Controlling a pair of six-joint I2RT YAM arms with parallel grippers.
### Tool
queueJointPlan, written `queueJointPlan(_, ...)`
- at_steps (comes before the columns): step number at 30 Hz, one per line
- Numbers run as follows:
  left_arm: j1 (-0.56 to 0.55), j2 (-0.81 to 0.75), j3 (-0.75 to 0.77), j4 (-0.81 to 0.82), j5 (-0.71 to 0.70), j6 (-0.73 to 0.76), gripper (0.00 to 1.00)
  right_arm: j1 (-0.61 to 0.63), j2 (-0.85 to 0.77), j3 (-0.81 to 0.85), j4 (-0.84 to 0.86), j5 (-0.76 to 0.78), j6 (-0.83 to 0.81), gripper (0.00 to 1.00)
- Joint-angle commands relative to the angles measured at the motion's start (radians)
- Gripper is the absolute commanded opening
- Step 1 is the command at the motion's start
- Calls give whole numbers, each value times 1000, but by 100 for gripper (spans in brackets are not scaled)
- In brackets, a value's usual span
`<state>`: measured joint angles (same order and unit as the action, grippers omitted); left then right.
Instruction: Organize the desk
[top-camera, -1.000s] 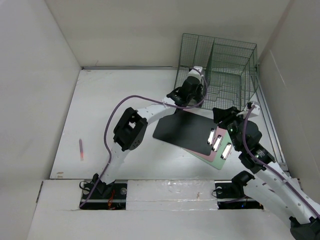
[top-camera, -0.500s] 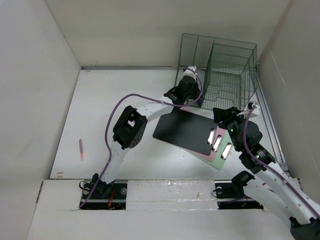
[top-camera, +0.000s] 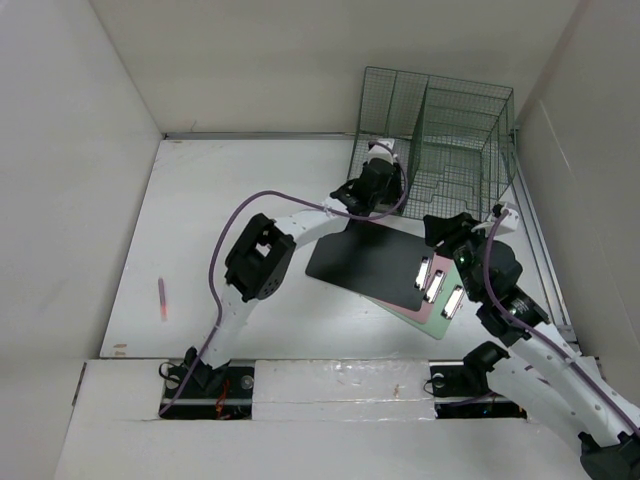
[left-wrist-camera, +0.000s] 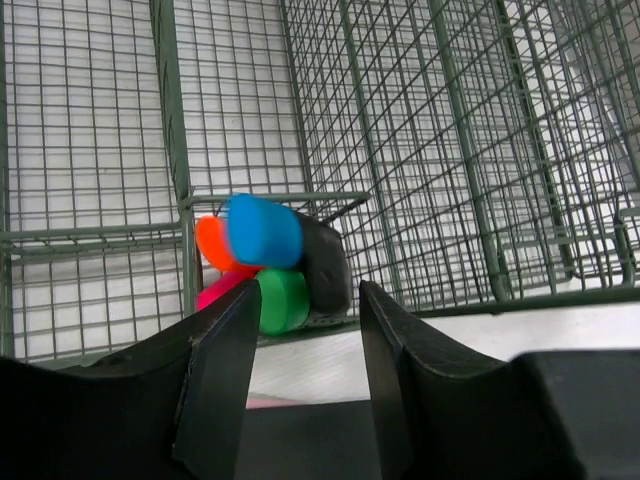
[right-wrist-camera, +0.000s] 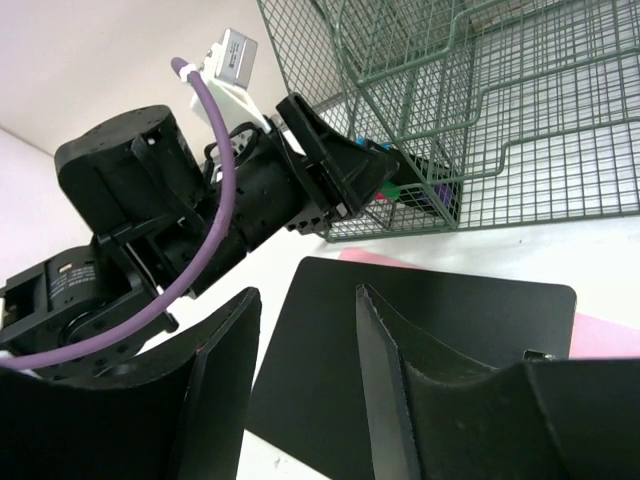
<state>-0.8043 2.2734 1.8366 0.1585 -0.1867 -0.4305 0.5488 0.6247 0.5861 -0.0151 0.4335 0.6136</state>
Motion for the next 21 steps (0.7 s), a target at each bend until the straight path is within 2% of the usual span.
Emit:
queueJointPlan(1,-4,-70,-57,-102,-39,26,42,-6,-2,-2,50,13,-9,49)
queueJointPlan(9,-13,-173,-111,-44,-28,29,45,-6,15,-5,55,25,-8,48)
queueJointPlan(11,-13,-224,-149,2,-19,32,50,-6,18,-5,55,24,-8,46)
queueJointPlan(13,-13,-285,-198,41,-4,47,52,-6,27,-6,60,25,-5,36)
queueJointPlan(14,-13,-305,-217,82,-2,53,56,-6,32,-6,60,28,-2,28)
queueJointPlan(15,-13,-333,-241,104,-3,65,58,-6,38,-6,60,33,-3,15)
queueJointPlan(17,-22,-414,-313,177,-19,75,61,-6,61,-2,58,40,-5,4)
queueJointPlan(18,-22,-442,-338,199,-25,76,61,-6,72,1,55,43,-2,0)
queueJointPlan(21,-22,-560,-459,286,-45,59,61,-6,110,9,29,62,15,0)
